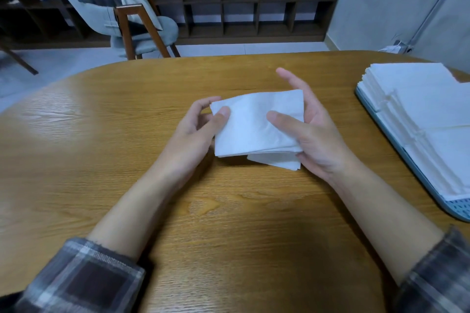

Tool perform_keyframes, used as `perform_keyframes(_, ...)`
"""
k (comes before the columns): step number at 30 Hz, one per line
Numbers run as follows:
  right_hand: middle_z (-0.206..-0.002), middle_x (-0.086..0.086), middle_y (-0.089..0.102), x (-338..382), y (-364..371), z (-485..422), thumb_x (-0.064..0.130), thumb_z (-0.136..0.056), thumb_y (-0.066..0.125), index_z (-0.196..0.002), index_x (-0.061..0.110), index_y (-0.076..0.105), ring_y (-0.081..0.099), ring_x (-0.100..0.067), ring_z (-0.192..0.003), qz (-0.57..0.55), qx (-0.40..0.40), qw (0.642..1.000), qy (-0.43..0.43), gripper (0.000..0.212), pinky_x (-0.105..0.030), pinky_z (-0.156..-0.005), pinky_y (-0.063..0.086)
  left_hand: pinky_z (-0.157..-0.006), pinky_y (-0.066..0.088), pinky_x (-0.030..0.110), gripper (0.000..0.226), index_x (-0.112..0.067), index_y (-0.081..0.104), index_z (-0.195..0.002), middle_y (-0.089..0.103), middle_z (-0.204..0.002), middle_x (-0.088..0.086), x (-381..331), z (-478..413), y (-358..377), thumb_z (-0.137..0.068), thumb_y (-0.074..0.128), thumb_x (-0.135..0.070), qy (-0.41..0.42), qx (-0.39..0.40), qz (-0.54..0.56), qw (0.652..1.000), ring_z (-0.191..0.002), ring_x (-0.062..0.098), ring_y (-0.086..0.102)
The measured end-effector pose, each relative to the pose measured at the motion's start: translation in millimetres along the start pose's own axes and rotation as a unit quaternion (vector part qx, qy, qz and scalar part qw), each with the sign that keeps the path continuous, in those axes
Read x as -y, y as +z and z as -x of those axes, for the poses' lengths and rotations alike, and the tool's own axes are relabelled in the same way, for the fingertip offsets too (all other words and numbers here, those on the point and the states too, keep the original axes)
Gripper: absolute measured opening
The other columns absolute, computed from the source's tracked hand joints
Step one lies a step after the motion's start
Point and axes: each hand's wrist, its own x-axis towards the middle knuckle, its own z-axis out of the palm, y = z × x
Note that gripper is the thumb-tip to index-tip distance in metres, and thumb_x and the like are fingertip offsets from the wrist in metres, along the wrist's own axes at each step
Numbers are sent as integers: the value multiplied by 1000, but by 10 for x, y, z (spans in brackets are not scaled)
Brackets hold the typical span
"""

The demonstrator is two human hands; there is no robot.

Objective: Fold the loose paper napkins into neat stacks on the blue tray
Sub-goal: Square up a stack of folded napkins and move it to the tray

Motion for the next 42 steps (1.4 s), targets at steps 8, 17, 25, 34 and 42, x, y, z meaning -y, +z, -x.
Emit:
perform_keyframes(8, -132, 6, 71, -55, -65, -48, 12, -96, 74, -129, 27, 72, 65, -19, -126, 134, -3, 991, -31, 36, -47, -111, 52, -62, 47, 22, 49, -29, 45, -148, 71, -85, -6, 119, -24, -42, -108, 54, -2, 157, -17, -127, 979, -70, 8, 62)
perform_keyframes(17, -115, 25, 74, -74, -228, -135, -1, -96, 67, -113, 24, 81, 61, 15, -113, 288, -163, 941, -72, 34, -5, -99, 42, -108, 46, 34, 44, -15, 61, -126, 60, -131, -3, 273, -26, 75, -90, 54, 9, 297, 50, -354, 885, -126, 9, 56)
perform_keyframes(25, -112, 29, 73, -134, -254, -176, -1, -95, 65, -109, 26, 82, 60, 17, -112, 287, -180, 938, -71, 35, -8, -102, 43, -96, 49, 45, 32, -29, 67, -132, 69, -116, -16, 330, 0, 219, -103, 54, -36, 286, 122, -458, 833, -113, 9, 63)
perform_keyframes(34, -111, 27, 74, -130, -233, -159, -2, -93, 65, -109, 24, 82, 60, 17, -112, 282, -167, 941, -81, 35, -7, -100, 43, -91, 40, 35, 62, -37, 66, -102, 58, -100, -18, 289, -8, 114, -72, 59, -91, 258, 79, -513, 815, -102, 4, 52)
perform_keyframes(42, -108, 23, 75, -116, -213, -130, -9, -85, 62, -103, 21, 79, 61, 10, -110, 278, -132, 947, -89, 39, -6, -91, 41, -101, 39, 34, 28, -31, 69, -99, 65, -103, -16, 278, 28, 139, -84, 65, -54, 315, 101, -506, 797, -105, 10, 61)
